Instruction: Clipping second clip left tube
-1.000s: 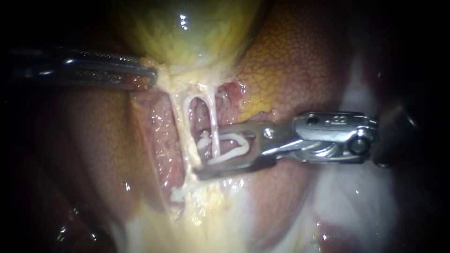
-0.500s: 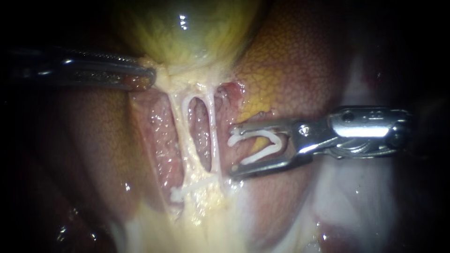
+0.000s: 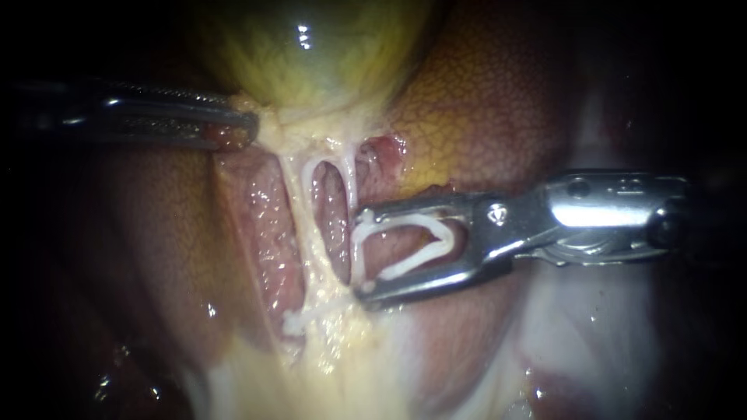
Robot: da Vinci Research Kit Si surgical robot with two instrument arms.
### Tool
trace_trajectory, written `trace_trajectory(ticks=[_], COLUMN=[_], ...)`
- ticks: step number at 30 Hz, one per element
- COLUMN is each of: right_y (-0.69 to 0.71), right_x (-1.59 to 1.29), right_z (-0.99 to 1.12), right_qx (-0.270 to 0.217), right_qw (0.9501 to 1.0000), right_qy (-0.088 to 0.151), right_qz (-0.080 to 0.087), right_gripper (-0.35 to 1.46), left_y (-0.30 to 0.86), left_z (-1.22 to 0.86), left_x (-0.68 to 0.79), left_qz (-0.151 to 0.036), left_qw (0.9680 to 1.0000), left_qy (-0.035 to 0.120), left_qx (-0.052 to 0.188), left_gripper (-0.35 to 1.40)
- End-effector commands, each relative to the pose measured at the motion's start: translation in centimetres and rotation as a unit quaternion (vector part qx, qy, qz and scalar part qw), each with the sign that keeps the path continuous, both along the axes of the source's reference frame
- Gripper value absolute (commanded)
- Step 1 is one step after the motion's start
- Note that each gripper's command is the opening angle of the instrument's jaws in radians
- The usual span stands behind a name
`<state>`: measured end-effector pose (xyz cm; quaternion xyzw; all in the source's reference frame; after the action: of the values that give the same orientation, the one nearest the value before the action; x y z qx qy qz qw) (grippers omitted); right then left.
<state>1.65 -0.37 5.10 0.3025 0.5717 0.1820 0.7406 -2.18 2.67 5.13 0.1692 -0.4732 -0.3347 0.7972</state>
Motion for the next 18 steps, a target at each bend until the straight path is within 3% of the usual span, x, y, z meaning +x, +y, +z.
trace_trajectory(ticks=[1, 14, 18], right_y=[-0.01, -0.03, -0.04], right_x=[0.01, 0.09, 0.08], right_z=[0.03, 0.68, 0.8], right_qx=[-0.004, 0.014, 0.016], right_qw=[1.0, 0.9998, 0.9997], right_qy=[-0.001, -0.013, -0.016], right_qz=[0.0, 0.009, 0.01], right_gripper=[0.46, 0.47, 0.47], left_y=[0.0, 0.0, -0.01], left_z=[0.0, 0.0, 0.0], left_x=[0.0, 0.0, 0.0], left_qz=[0.0, 0.0, 0.0], left_qw=[1.0, 1.0, 1.0], left_qy=[0.0, 0.0, 0.0], left_qx=[0.0, 0.0, 0.0], left_gripper=[-0.35, -0.35, -0.35])
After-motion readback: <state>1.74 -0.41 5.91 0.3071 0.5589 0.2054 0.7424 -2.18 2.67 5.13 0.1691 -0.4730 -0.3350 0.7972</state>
